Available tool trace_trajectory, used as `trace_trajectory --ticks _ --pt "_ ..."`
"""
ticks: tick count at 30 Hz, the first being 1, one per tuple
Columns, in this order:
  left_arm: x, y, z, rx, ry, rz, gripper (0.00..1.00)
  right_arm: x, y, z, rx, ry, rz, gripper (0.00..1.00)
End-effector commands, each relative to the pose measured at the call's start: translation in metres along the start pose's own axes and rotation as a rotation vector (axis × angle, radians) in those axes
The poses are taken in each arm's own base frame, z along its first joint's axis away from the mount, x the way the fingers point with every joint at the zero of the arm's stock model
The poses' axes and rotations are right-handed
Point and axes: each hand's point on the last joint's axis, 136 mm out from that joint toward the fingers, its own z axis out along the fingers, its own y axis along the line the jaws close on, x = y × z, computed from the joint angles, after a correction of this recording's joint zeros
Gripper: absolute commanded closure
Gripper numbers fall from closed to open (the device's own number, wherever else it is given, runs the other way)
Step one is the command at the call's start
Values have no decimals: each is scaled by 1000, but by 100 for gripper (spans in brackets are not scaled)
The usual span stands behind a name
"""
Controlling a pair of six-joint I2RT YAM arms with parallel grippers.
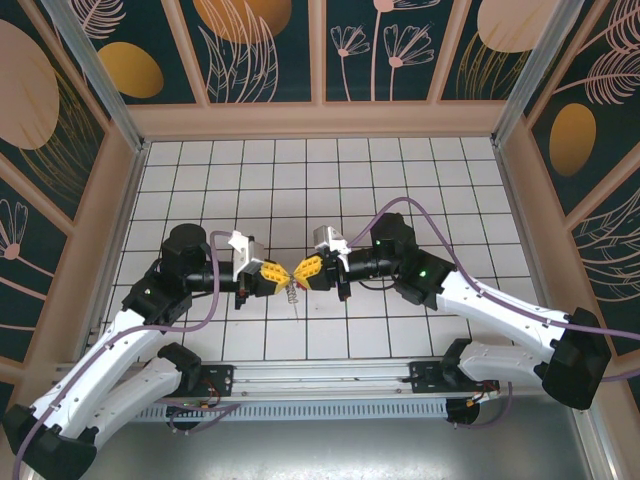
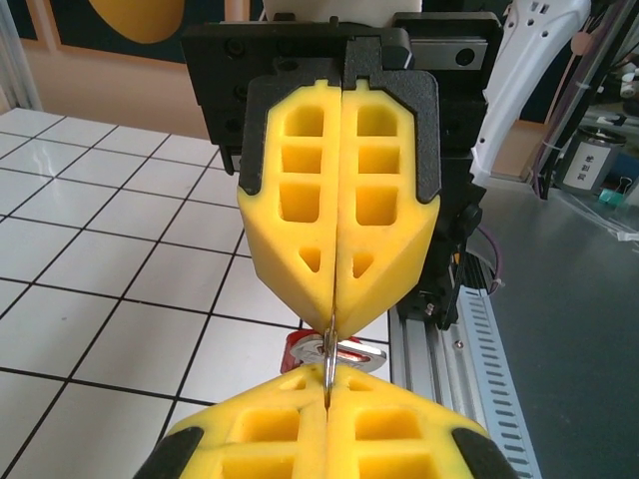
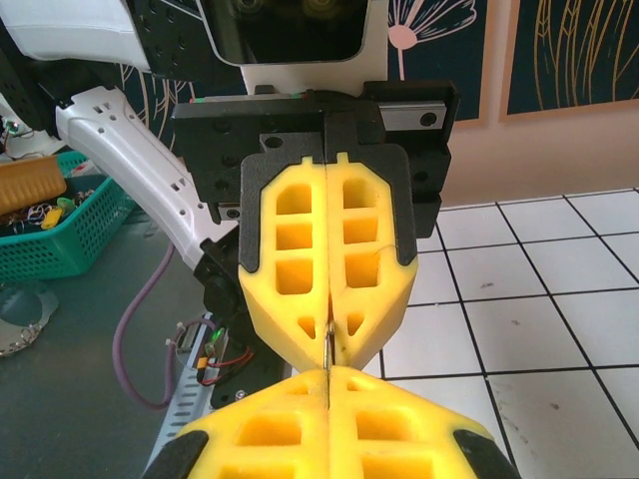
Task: Put the keys on the keyring
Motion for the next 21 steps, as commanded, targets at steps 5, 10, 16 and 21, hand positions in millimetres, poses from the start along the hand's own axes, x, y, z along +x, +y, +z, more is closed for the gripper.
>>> trace_trajectory --ticks 5,10,16,21 --pt "-8 4 3 -30 3 54 100 -28 17 5 -85 -63 -63 100" --pt "-9 3 3 -32 4 62 100 -27 17 6 -88 -60 -61 100" --pt "-10 4 1 -46 4 71 100 -26 18 7 -93 -54 -55 100" --pt "-15 1 0 -49 0 88 100 -26 17 8 -89 -48 -49 100"
